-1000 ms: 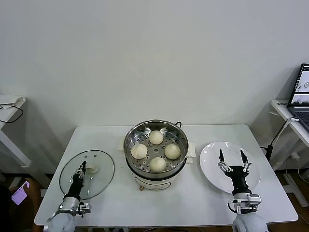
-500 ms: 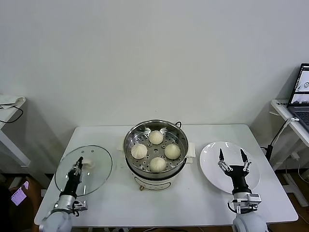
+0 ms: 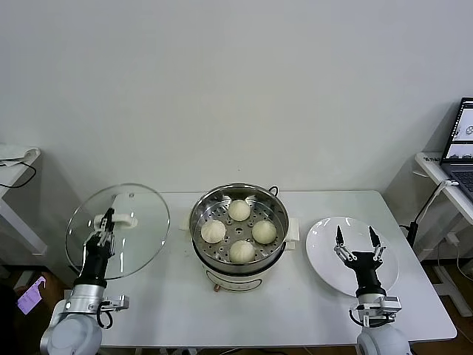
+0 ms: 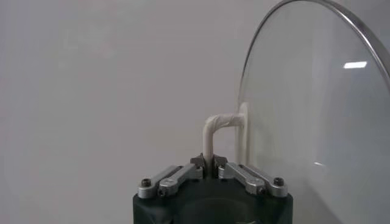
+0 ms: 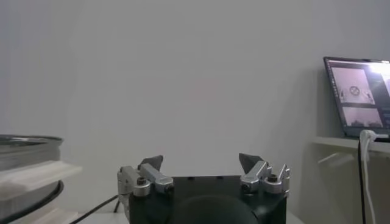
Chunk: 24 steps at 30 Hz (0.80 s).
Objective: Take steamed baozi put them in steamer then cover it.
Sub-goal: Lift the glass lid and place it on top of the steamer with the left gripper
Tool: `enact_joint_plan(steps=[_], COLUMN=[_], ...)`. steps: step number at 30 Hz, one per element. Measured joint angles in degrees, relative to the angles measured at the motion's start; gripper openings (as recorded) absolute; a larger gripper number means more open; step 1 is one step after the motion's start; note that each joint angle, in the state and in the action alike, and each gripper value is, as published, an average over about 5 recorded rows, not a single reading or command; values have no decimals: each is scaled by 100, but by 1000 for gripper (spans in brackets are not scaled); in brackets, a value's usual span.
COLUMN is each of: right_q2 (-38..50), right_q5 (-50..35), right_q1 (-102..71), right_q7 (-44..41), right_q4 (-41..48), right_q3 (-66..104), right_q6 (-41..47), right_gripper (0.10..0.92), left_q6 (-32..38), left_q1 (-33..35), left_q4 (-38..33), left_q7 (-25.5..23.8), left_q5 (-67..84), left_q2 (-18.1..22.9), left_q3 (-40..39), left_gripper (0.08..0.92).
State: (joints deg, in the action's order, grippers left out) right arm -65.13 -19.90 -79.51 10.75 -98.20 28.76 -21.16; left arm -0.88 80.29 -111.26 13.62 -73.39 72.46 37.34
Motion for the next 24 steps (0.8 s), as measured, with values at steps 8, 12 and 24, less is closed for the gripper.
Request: enact_joint_plan(steps=[8,12,24], right_q2=[6,-16,-129], right_q5=[-6,-3,20], right_q1=[-42,-14,63], right_q7=[-5,-1,-13], right_q4=[-39,-2,228], right_q3=[-15,4,37], right_q6=[28,44,53], right_gripper=[823,823,823], left_q6=[-807,-1325,-2779], left_q1=[-180,-397,-1429], left_q4=[-953,-1151,-971], left_q7=[-479,-745,-1741], left_q5=[-88,-36,-167], left_q2=[-28,17,385], left_q3=[-1074,-1834,-3847], left_gripper=[190,190,190])
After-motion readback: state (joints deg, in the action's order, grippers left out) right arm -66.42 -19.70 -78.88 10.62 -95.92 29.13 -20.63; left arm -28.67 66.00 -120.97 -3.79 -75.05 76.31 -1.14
